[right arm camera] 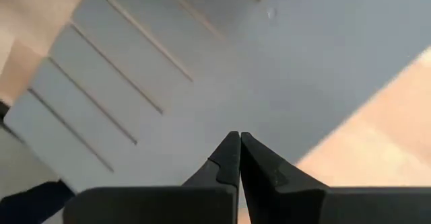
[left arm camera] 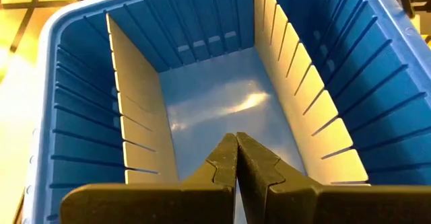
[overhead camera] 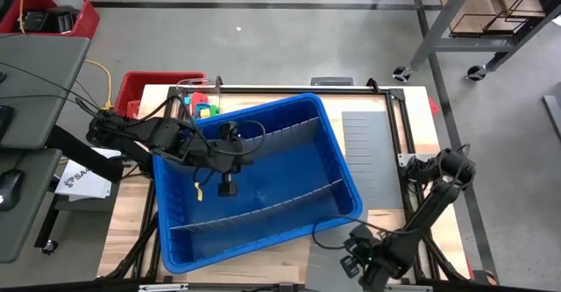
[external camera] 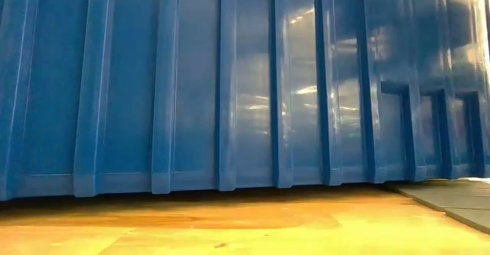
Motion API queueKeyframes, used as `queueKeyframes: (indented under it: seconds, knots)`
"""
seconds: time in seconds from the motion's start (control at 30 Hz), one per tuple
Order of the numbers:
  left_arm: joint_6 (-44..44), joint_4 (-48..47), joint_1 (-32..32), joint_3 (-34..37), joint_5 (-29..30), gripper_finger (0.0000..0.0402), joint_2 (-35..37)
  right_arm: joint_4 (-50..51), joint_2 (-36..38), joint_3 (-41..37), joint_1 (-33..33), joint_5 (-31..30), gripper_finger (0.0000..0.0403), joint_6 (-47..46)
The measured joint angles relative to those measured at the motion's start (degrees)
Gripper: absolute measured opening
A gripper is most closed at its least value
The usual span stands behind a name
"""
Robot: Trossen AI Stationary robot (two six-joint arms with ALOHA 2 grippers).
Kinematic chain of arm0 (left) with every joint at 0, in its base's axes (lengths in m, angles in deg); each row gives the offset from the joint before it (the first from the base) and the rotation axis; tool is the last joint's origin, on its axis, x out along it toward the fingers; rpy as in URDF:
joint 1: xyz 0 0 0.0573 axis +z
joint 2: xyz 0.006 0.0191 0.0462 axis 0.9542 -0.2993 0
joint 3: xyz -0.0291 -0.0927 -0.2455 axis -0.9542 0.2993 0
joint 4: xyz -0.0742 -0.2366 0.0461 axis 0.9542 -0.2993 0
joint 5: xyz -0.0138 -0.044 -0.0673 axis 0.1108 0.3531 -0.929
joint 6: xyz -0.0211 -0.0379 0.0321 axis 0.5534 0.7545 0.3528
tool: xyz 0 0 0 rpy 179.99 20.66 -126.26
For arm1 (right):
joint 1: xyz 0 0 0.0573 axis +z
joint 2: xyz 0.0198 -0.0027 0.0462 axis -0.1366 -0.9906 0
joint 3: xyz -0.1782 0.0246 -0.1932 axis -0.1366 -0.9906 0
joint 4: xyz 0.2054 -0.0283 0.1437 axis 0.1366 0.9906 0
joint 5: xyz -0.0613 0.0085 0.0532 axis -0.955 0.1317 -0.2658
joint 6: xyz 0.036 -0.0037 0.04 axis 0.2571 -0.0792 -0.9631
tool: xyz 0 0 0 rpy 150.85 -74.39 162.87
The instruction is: Sort blocks
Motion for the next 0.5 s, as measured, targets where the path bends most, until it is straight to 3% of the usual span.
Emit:
queueKeyframes:
  seconds: [0.17,0.3,0.5]
  knots:
    - [0.8,0.0,0.0,0.0,0.0,0.0,0.0,-2.1,-2.4,0.0,-1.1,0.8,0.0,1.8]
    - [1.7,0.0,0.0,0.0,0.0,0.0,0.0,-4.8,-4.8,0.0,-0.5,5.0,0.0,1.5]
    - [1.7,0.0,0.0,0.0,0.0,0.0,0.0,-9.7,-5.6,0.0,2.1,6.5,0.0,-2.5]
